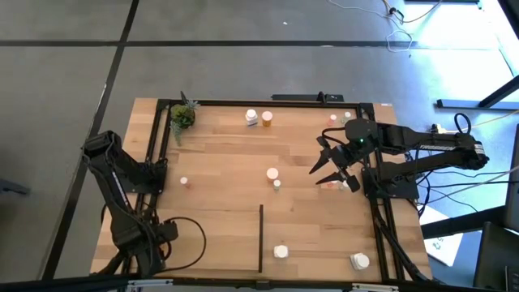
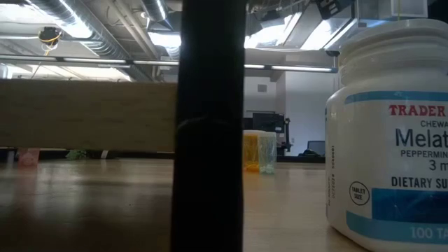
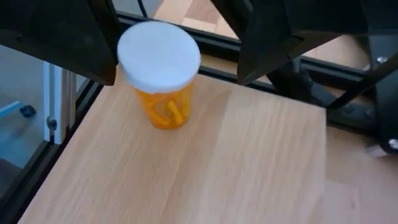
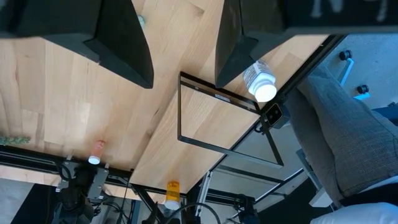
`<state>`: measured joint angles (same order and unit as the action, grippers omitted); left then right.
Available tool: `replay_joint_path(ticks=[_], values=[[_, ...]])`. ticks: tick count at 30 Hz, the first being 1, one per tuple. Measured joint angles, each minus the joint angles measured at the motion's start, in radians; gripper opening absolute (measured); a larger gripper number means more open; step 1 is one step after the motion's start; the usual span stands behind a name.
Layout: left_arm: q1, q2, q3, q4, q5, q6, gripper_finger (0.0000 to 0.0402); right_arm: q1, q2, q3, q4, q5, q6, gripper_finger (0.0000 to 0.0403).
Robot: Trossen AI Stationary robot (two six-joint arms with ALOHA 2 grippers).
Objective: Pick and place medicine bottles onto shelf by color
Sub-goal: Put the top big white pill bottle on the shelf
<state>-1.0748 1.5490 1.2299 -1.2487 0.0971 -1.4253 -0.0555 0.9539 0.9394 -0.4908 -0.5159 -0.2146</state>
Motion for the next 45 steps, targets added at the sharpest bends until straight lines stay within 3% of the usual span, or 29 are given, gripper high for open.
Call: replay_joint_path(ticks=[8, 14, 20, 30, 38, 45], values=[[0.042, -0.001, 0.089, -0.133, -0.024, 0.153, 0.033, 0.0, 0.0, 0.0, 0.0, 0.0, 0.0, 0.0174], [0.043, -0.002, 0.102, -0.231, -0.229, 0.182, 0.033, 0.0, 0.0, 0.0, 0.0, 0.0, 0.0, 0.0174], [0.061, -0.002, 0.102, -0.262, -0.318, 0.227, 0.033, 0.0, 0.0, 0.0, 0.0, 0.0, 0.0, 0.0174], [0.176, -0.002, 0.103, -0.323, -0.561, 0.333, 0.033, 0.0, 0.0, 0.0, 0.0, 0.0, 0.0, 0.0174], [0.271, -0.045, 0.102, -0.321, -0.663, 0.327, 0.033, 0.0, 0.0, 0.0, 0.0, 0.0, 0.0, 0.0174], [0.386, -0.175, 0.102, -0.322, -0.66, 0.178, 0.033, 0.0, 0.0, 0.0, 0.0, 0.0, 0.0, 0.0174]])
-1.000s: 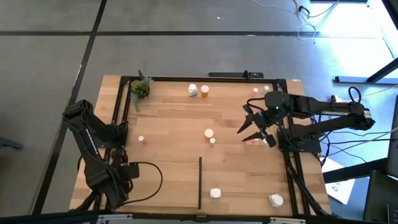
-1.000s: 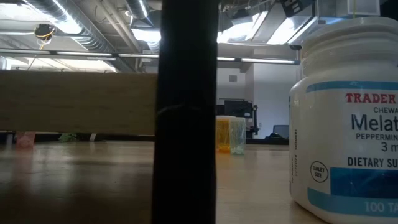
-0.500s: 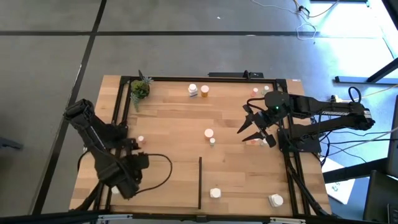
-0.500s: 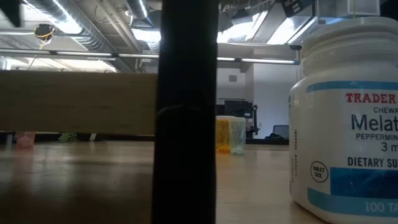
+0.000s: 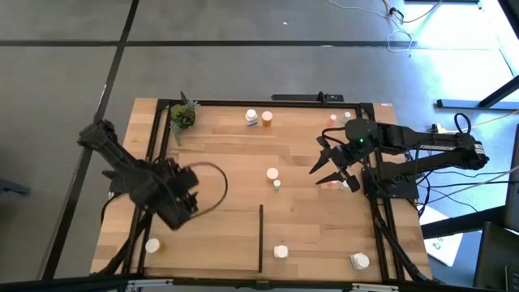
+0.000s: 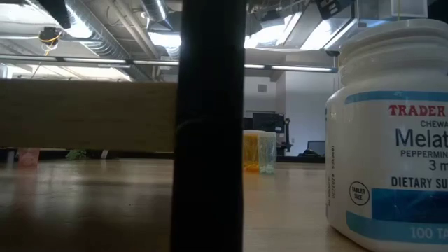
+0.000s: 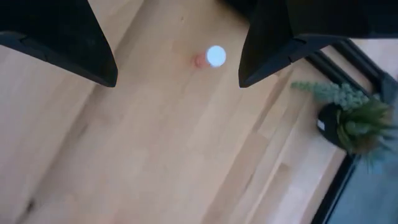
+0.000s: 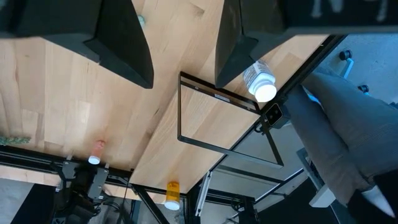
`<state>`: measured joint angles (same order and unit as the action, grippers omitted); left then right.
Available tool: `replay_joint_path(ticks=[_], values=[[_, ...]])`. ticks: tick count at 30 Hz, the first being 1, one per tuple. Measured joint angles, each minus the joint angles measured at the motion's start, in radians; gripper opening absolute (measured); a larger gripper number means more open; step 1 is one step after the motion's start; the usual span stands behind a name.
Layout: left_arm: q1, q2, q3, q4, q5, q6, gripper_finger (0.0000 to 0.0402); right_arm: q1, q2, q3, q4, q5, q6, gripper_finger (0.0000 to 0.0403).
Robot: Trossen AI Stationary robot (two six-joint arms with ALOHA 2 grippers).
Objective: Pick and place medicine bottles onto shelf by color
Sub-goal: Put the top big white pill bottle on the shelf
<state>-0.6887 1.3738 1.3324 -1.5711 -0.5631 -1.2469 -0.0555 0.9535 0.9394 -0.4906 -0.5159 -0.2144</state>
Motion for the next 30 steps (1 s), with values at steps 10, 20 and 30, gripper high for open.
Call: replay_joint_path(ticks=[10, 20, 30], values=[[0.215, -0.183, 0.0, 0.0, -0.044, 0.01, 0.033, 0.0, 0.0, 0.0, 0.0, 0.0, 0.0, 0.0174], [0.357, -0.296, 0.0, 0.001, -0.046, 0.158, 0.033, 0.0, 0.0, -0.002, 0.0, 0.0, 0.0, 0.0174], [0.373, -0.363, 0.0, 0.0, -0.078, 0.208, 0.033, 0.0, 0.0, -0.002, 0.019, 0.0, 0.0, 0.0174]])
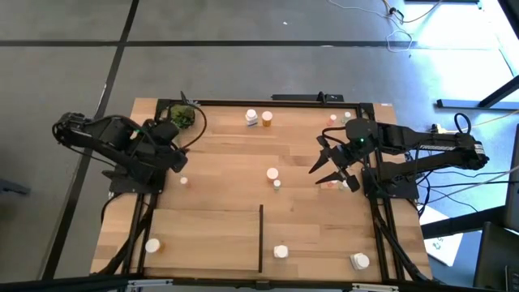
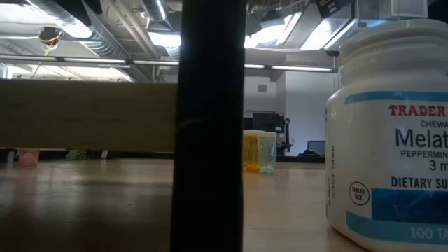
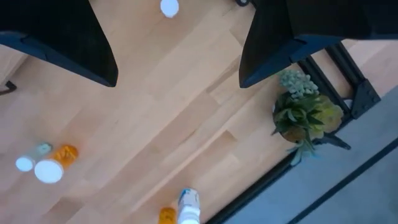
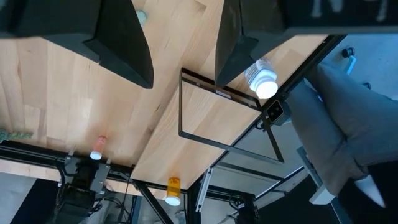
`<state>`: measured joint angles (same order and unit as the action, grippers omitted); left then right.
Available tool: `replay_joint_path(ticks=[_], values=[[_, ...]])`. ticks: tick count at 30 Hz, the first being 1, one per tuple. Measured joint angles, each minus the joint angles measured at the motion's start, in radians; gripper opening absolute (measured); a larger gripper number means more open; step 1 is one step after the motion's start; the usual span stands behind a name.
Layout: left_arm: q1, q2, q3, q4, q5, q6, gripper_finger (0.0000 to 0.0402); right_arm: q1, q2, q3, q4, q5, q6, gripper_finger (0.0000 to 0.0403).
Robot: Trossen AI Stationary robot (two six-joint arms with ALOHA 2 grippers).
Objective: Pick and place medicine bottles onto shelf by color
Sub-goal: Put the top big white pill bottle on the shelf
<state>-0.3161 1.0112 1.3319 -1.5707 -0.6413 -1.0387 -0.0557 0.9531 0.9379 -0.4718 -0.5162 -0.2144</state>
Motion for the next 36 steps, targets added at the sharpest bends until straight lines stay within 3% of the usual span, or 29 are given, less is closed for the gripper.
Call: replay_joint_path(ticks=[5, 8, 12, 16, 18, 29, 36], values=[[0.0, -0.007, 0.0, 0.0, -0.036, 0.0, 0.033, 0.0, 0.0, 0.0, 0.017, 0.002, 0.001, 0.0174], [0.0, -0.006, 0.0, 0.0, -0.038, 0.0, 0.033, 0.0, 0.0, 0.0, 0.071, 0.061, 0.004, 0.0174], [0.003, -0.006, 0.0, 0.001, -0.038, -0.001, 0.033, 0.0, 0.0, 0.0, 0.154, 0.246, 0.029, 0.0174], [0.043, -0.006, 0.0, 0.007, -0.046, -0.005, 0.033, -0.021, 0.0, 0.0, 0.185, 0.539, 0.215, 0.0174], [0.069, -0.006, 0.0, 0.017, -0.055, -0.003, 0.033, -0.057, 0.0, 0.0, 0.181, 0.59, 0.275, 0.0174], [0.227, 0.0, 0.0, 0.032, -0.058, 0.028, 0.033, -0.32, 0.018, 0.0, 0.175, 0.267, 0.336, 0.0174], [0.297, -0.001, 0.0, 0.047, -0.058, 0.05, 0.033, -0.417, 0.105, 0.002, 0.172, 0.062, 0.314, 0.0174]])
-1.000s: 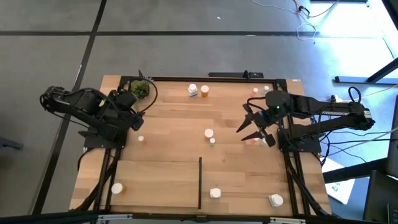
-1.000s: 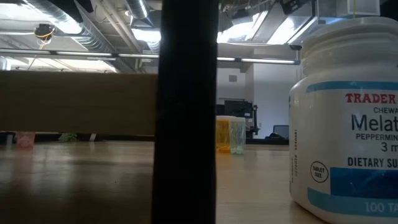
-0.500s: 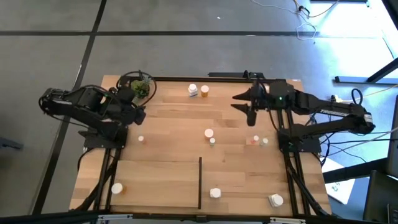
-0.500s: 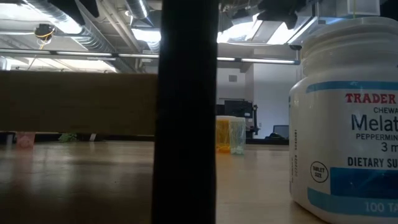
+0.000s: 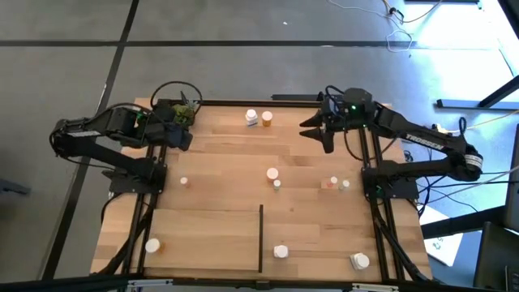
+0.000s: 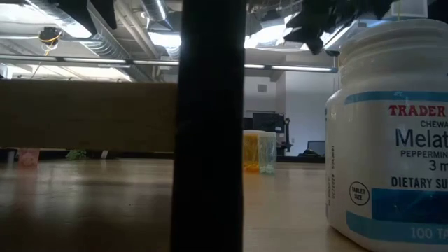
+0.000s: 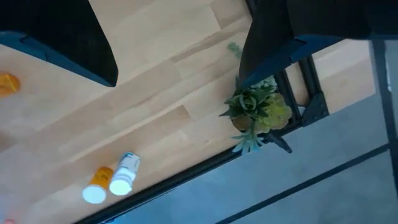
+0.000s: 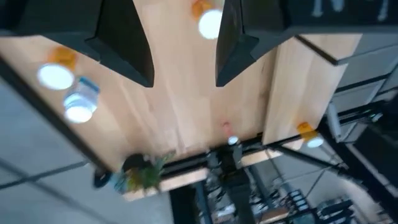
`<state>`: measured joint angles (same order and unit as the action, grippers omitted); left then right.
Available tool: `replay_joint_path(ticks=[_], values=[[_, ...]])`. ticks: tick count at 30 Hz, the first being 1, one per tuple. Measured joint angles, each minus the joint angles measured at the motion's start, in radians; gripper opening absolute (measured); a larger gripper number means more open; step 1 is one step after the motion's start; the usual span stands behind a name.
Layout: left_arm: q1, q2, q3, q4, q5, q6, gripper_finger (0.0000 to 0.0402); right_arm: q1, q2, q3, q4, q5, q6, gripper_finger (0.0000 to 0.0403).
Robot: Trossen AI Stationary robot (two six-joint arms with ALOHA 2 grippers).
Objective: Pick and place medicine bottles onto shelf by color
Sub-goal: Put the top big white pill bottle on the shelf
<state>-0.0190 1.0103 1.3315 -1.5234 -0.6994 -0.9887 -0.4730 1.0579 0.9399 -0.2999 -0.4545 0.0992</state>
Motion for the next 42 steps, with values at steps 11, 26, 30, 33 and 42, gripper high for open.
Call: replay_joint_path(ticks=[11, 26, 30, 33, 42], values=[[0.073, 0.006, 0.0, 0.108, 0.006, 0.098, 0.033, -0.02, 0.293, 0.326, -0.27, -0.143, -0.077, 0.0174], [0.074, 0.017, 0.0, 0.122, 0.01, 0.11, 0.033, -0.041, 0.491, 0.593, -0.485, -0.123, -0.077, 0.0174], [0.074, 0.018, 0.0, 0.122, 0.01, 0.11, 0.033, -0.041, 0.492, 0.593, -0.492, -0.123, -0.077, 0.0174], [0.074, 0.018, 0.0, 0.122, 0.01, 0.11, 0.033, -0.039, 0.492, 0.593, -0.489, -0.122, -0.078, 0.0174], [0.074, 0.018, 0.0, 0.121, 0.01, 0.111, 0.033, -0.038, 0.492, 0.593, -0.447, -0.01, -0.149, 0.0174]])
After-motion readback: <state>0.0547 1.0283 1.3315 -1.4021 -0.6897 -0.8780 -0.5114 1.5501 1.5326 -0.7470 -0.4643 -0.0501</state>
